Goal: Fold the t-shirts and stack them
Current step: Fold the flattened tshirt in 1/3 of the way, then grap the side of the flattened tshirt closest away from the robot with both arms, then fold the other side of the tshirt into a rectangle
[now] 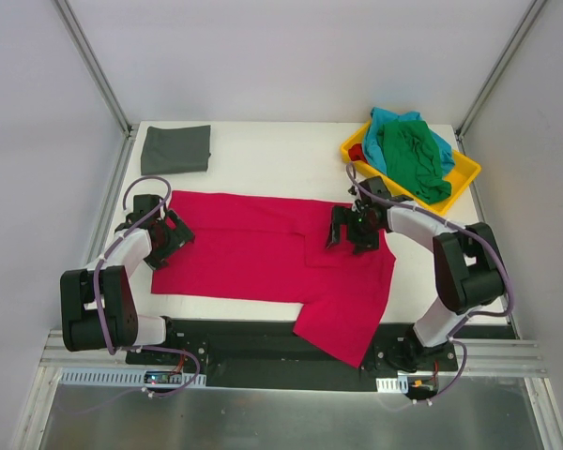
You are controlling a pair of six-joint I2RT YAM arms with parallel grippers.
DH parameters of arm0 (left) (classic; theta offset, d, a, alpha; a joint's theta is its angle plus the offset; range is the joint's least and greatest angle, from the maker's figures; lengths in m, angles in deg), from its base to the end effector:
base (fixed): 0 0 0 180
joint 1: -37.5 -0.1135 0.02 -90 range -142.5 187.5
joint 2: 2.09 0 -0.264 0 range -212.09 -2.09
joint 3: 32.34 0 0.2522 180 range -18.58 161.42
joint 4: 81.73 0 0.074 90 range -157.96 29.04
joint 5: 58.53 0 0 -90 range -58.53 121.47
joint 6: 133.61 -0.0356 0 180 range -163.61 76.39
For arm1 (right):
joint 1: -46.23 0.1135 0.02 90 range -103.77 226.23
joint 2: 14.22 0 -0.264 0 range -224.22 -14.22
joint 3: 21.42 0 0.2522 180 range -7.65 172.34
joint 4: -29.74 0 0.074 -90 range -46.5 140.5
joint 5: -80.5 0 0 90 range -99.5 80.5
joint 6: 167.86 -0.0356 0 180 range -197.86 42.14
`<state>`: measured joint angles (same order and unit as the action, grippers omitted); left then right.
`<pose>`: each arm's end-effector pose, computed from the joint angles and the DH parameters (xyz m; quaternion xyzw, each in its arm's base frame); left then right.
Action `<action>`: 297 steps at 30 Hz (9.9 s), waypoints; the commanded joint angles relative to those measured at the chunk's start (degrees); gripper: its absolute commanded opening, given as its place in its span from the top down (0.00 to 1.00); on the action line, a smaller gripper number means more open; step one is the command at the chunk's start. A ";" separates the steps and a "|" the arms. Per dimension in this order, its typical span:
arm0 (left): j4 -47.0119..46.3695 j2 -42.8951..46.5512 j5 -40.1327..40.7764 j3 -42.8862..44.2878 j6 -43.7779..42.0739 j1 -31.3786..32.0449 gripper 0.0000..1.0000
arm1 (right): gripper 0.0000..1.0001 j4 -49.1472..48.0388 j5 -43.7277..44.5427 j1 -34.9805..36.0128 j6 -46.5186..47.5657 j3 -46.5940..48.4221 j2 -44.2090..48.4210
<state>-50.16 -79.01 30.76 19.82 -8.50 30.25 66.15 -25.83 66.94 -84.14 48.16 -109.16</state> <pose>0.2481 0.0311 0.1738 -0.3441 0.8931 -0.0755 0.2797 0.2975 0.1232 0.1732 -0.1549 0.9480 0.1903 0.2026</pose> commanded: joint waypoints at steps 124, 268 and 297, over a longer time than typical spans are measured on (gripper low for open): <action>6.28 16.72 14.24 -12.38 15.51 -0.66 1.00 | 0.99 21.99 31.97 58.13 -17.36 -15.21 15.56; 15.67 -15.19 14.60 26.03 6.72 -3.30 0.42 | 0.44 8.11 11.42 -10.87 -1.54 30.50 -5.79; 1.62 -20.37 -14.15 16.10 -1.54 -0.57 0.01 | 0.04 -0.77 5.01 7.77 -6.99 27.84 -18.51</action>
<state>-46.86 -98.05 15.26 37.83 -7.23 29.84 69.10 -20.30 74.81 -91.22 67.02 -123.17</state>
